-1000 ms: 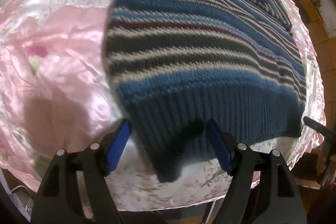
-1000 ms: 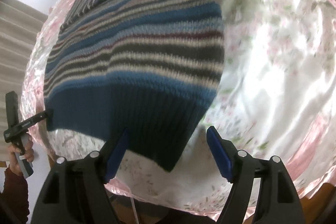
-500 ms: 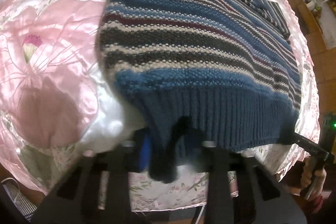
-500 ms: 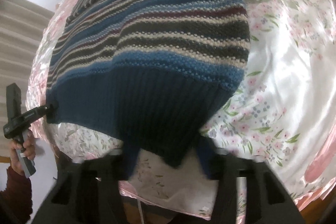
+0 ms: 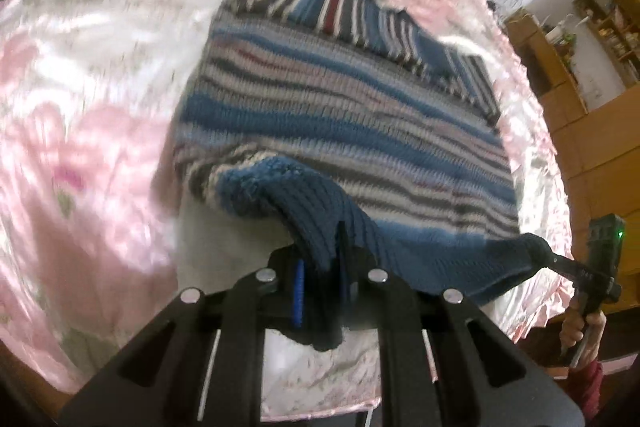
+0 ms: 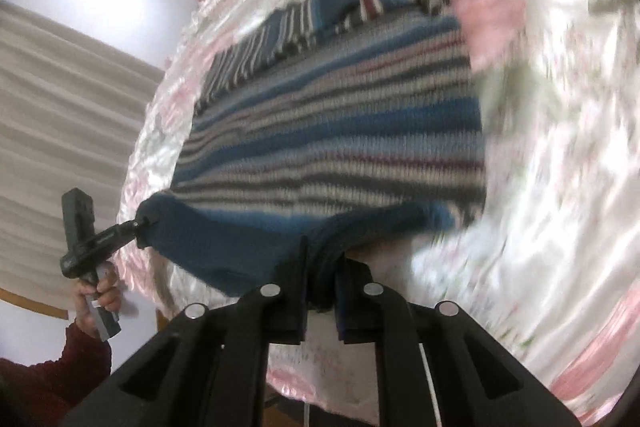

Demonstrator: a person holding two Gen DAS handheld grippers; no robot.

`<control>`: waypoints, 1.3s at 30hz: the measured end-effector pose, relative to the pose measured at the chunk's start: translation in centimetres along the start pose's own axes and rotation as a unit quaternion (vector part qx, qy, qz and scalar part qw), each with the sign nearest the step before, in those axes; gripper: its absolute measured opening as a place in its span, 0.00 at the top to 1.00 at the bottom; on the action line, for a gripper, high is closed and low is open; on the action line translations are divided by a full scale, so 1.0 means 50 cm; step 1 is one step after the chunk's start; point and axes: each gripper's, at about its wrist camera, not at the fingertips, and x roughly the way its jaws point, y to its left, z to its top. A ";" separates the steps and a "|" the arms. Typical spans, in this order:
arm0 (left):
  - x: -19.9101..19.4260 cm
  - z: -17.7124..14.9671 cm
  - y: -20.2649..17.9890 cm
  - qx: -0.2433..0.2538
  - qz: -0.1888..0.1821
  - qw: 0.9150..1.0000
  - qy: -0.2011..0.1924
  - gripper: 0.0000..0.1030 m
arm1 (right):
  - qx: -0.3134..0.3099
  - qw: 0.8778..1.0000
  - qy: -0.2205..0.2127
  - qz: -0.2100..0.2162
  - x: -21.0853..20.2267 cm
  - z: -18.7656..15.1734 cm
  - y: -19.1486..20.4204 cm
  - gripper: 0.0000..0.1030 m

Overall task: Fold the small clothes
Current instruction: 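Lay the hem over the sweater body toward the collar and open both grippers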

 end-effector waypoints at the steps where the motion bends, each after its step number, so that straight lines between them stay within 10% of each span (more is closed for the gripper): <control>1: 0.002 0.017 0.001 -0.003 -0.003 1.000 -0.006 0.89 | -0.001 1.000 -0.004 -0.002 -0.003 0.020 0.002 0.90; 20: 0.198 0.199 0.076 -0.083 -0.014 0.996 0.033 0.82 | 0.064 0.997 0.042 -0.033 0.173 0.278 -0.092 0.87; 25: 0.172 0.203 0.093 -0.101 -0.042 0.993 0.036 0.71 | 0.092 0.995 0.042 0.007 0.165 0.279 -0.120 0.74; 27: 0.135 0.202 0.101 -0.099 -0.033 0.994 0.015 0.58 | 0.089 0.996 0.023 -0.004 0.130 0.279 -0.121 0.45; 39: 0.024 0.219 0.069 0.025 0.055 0.998 -0.033 0.42 | -0.019 0.997 -0.004 -0.073 0.009 0.273 -0.051 0.33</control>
